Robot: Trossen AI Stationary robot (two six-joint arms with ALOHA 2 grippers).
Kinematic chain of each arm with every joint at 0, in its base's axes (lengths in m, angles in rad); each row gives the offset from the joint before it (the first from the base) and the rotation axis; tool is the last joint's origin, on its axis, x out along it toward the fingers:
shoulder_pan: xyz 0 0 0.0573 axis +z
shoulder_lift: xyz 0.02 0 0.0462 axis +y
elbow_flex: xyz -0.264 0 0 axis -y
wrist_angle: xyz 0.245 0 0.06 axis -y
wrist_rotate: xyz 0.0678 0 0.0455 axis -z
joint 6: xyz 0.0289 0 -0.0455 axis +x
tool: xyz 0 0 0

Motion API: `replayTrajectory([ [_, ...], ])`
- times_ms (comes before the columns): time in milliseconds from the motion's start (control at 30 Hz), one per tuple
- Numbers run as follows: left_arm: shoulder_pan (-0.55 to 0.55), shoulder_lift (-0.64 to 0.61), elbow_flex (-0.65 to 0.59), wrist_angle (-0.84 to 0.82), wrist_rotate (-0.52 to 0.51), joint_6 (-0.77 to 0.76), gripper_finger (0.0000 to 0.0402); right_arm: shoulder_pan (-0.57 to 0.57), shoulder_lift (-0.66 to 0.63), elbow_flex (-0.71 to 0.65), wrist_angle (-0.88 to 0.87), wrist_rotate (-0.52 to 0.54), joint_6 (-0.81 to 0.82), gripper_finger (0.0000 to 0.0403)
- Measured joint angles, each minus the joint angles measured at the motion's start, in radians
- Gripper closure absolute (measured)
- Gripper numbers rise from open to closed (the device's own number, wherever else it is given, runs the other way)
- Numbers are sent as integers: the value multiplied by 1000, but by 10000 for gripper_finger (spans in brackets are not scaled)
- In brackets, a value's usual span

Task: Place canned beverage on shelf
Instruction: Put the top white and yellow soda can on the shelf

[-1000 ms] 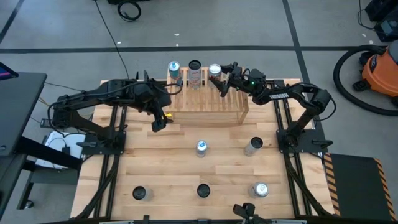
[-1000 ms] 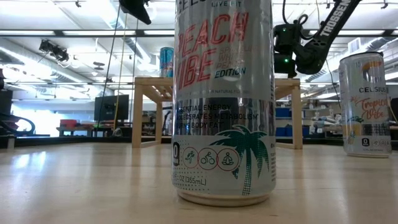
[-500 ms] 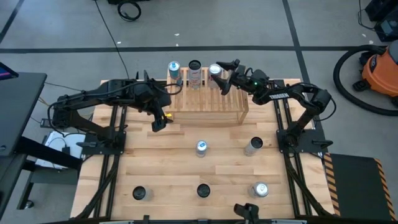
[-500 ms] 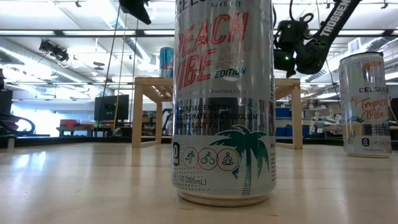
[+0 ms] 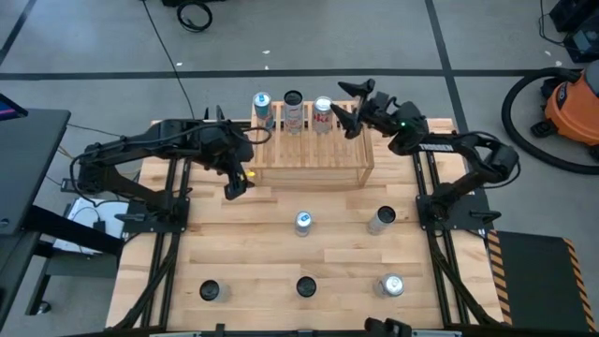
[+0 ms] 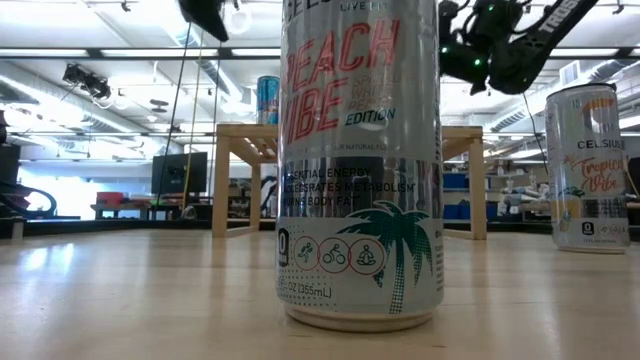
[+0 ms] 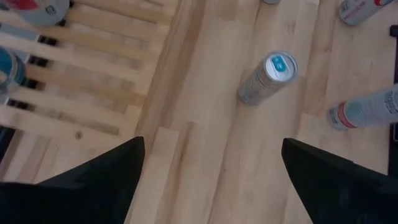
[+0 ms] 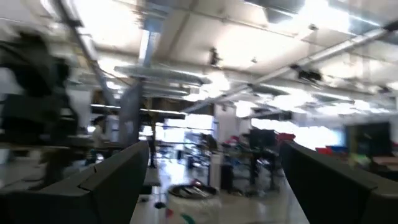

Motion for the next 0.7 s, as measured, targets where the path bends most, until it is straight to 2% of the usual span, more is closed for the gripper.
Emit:
replayTrajectory([
  [133,-1,-39,0,-15,1,-17,21,-9,-53,0,0,-131,-1,32],
  [267,-1,-93,0,-21,1,-19,21,-19,-107,0,0,-216,-1,32],
  [533,0,-208,0,-26,1,-22,21,-22,-212,0,-34,-276,45,32],
  [700,0,-263,0,-35,1,-26,21,-22,-310,0,-182,-328,106,32],
])
